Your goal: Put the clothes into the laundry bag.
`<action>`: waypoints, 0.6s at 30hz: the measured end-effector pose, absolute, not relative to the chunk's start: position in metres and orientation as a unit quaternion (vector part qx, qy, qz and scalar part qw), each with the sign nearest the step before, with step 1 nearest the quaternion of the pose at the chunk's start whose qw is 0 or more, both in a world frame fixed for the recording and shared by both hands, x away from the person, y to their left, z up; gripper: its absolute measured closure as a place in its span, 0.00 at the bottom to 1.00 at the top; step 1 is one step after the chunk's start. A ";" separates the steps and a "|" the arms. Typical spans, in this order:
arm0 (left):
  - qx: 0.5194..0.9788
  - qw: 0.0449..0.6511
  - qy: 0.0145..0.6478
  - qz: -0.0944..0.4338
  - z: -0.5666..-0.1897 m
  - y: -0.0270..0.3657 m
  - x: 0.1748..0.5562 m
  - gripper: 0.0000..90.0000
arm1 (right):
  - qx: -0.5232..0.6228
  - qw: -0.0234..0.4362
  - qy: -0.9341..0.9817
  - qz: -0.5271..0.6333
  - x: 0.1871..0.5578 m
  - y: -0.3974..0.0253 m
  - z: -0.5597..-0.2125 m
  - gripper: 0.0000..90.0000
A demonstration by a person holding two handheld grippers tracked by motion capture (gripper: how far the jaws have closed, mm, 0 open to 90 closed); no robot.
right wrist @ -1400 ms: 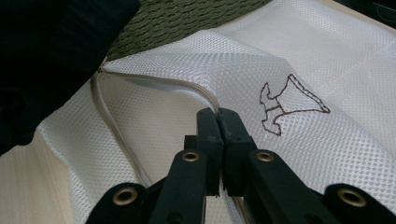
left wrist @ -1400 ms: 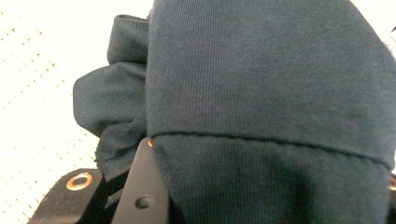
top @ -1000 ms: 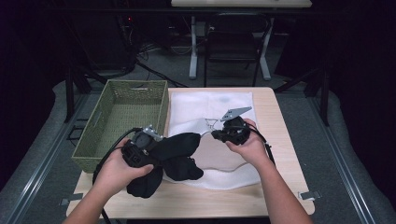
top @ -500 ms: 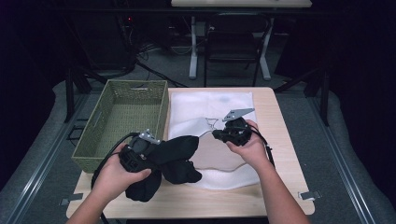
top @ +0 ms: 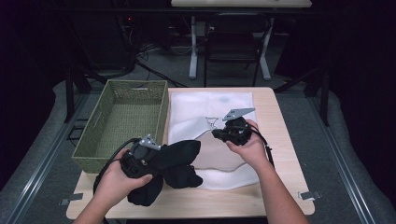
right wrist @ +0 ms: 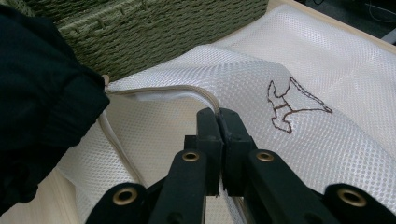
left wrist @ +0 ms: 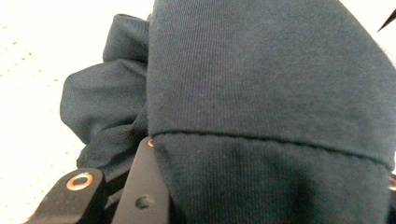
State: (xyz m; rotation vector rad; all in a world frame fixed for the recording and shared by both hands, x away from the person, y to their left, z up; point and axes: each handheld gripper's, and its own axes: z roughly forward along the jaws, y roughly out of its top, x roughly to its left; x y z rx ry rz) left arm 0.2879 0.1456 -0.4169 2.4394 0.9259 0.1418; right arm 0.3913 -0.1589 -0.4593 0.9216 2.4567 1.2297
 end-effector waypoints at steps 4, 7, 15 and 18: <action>0.899 0.272 0.340 0.047 -0.423 0.144 0.283 0.79 | 0.316 0.121 0.842 0.421 0.392 -0.158 -0.461 0.98; 0.898 0.276 0.338 0.045 -0.427 0.140 0.281 0.79 | 0.314 0.120 0.843 0.420 0.392 -0.157 -0.463 0.98; 0.906 0.277 0.319 0.039 -0.436 0.119 0.279 0.79 | 0.313 0.118 0.845 0.418 0.391 -0.154 -0.464 0.98; 0.908 0.277 0.312 0.038 -0.440 0.108 0.281 0.79 | 0.312 0.117 0.845 0.419 0.391 -0.154 -0.464 0.98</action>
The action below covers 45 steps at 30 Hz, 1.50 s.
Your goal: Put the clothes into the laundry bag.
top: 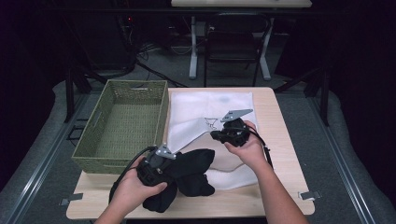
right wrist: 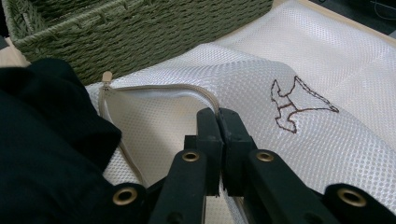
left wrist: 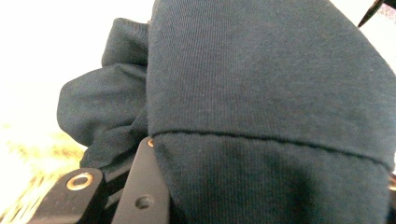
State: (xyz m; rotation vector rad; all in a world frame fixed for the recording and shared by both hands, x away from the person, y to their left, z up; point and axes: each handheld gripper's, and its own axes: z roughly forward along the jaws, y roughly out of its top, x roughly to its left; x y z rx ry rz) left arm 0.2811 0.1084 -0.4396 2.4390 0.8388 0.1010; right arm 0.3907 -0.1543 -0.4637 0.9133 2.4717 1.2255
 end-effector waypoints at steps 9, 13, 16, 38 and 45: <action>0.916 0.276 0.291 0.027 -0.448 0.079 0.291 0.79 | 0.313 0.115 0.845 0.419 0.391 -0.155 -0.465 0.98; 0.917 0.269 0.292 0.030 -0.453 0.070 0.299 0.79 | 0.312 0.115 0.845 0.419 0.391 -0.156 -0.465 0.98; 0.916 0.266 0.298 0.031 -0.457 0.066 0.306 0.79 | 0.312 0.115 0.845 0.420 0.390 -0.156 -0.465 0.98; 0.902 0.269 0.336 0.031 -0.490 0.051 0.336 0.79 | 0.310 0.116 0.846 0.418 0.389 -0.155 -0.465 0.98; 0.894 0.272 0.353 0.037 -0.496 0.052 0.337 0.79 | 0.308 0.118 0.847 0.418 0.387 -0.155 -0.465 0.98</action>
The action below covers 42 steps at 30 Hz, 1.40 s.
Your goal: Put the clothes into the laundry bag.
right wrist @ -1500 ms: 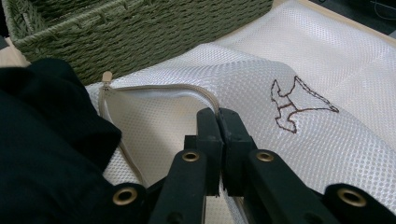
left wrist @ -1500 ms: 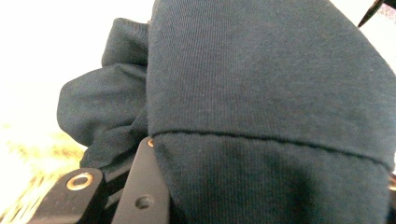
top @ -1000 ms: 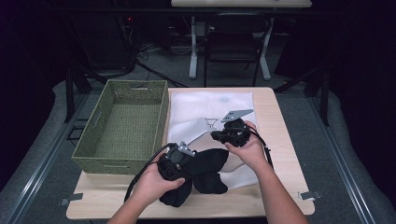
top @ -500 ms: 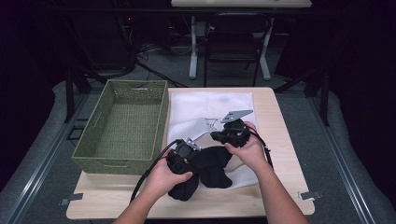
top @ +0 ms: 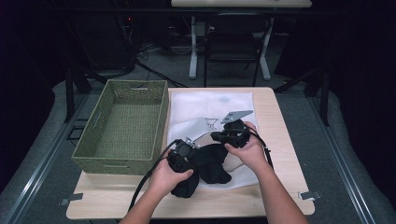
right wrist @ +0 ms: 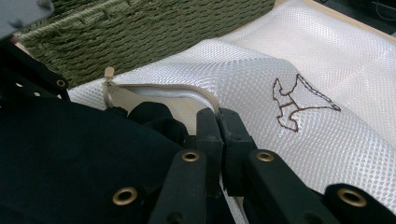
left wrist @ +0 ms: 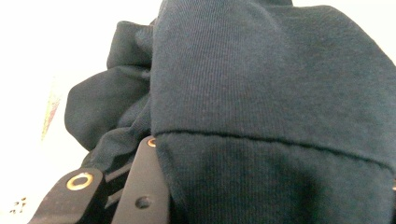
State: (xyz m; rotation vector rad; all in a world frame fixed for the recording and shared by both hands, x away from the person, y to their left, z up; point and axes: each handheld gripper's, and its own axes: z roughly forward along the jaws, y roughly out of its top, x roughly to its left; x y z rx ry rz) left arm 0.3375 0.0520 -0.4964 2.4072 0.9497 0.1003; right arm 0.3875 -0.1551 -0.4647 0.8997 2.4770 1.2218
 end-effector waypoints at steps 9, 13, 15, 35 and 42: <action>0.888 0.261 0.376 0.046 -0.507 0.053 0.338 0.79 | 0.306 0.118 0.849 0.415 0.386 -0.155 -0.466 0.98; 0.884 0.261 0.385 0.043 -0.513 0.052 0.339 0.79 | 0.305 0.118 0.850 0.413 0.386 -0.155 -0.466 0.98; 0.883 0.264 0.386 0.039 -0.515 0.053 0.340 0.79 | 0.306 0.118 0.850 0.413 0.385 -0.155 -0.466 0.98; 0.871 0.281 0.401 0.044 -0.504 0.048 0.347 0.78 | 0.302 0.117 0.852 0.411 0.383 -0.152 -0.467 0.98; 0.863 0.294 0.409 0.048 -0.496 0.043 0.347 0.78 | 0.304 0.114 0.851 0.413 0.383 -0.153 -0.467 0.98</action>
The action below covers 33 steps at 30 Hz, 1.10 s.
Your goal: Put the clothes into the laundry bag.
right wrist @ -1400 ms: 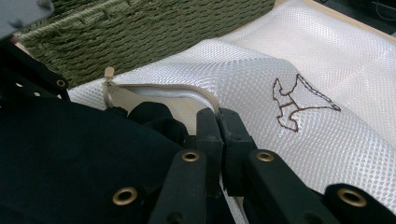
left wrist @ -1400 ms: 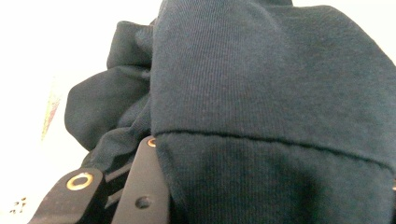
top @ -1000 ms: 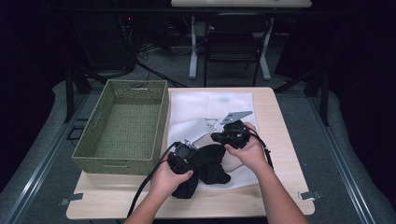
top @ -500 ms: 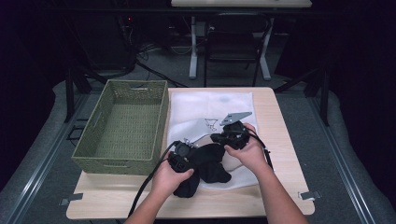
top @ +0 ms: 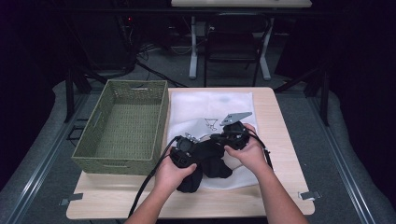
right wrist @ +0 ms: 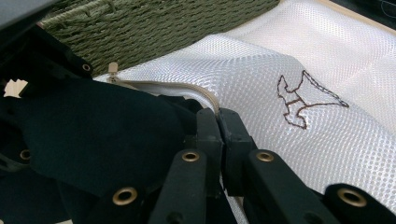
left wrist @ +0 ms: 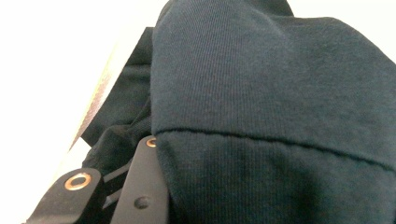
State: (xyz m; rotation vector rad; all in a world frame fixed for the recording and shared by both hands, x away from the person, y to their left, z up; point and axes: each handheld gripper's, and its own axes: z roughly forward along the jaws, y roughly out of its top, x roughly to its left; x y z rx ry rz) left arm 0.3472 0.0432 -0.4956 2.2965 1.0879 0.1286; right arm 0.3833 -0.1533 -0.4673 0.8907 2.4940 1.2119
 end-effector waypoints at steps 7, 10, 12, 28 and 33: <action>0.856 0.291 0.424 0.053 -0.498 0.043 0.352 0.78 | 0.302 0.115 0.850 0.416 0.382 -0.153 -0.466 0.98; 0.849 0.289 0.439 0.053 -0.508 0.045 0.355 0.78 | 0.303 0.114 0.850 0.416 0.382 -0.153 -0.466 0.98; 0.846 0.292 0.444 0.050 -0.511 0.047 0.356 0.78 | 0.303 0.114 0.850 0.415 0.382 -0.153 -0.466 0.98; 0.847 0.301 0.436 0.041 -0.504 0.050 0.348 0.50 | 0.306 0.112 0.850 0.414 0.384 -0.154 -0.469 0.98; 0.853 0.300 0.426 0.044 -0.501 0.050 0.339 0.46 | 0.308 0.111 0.849 0.415 0.385 -0.156 -0.470 0.98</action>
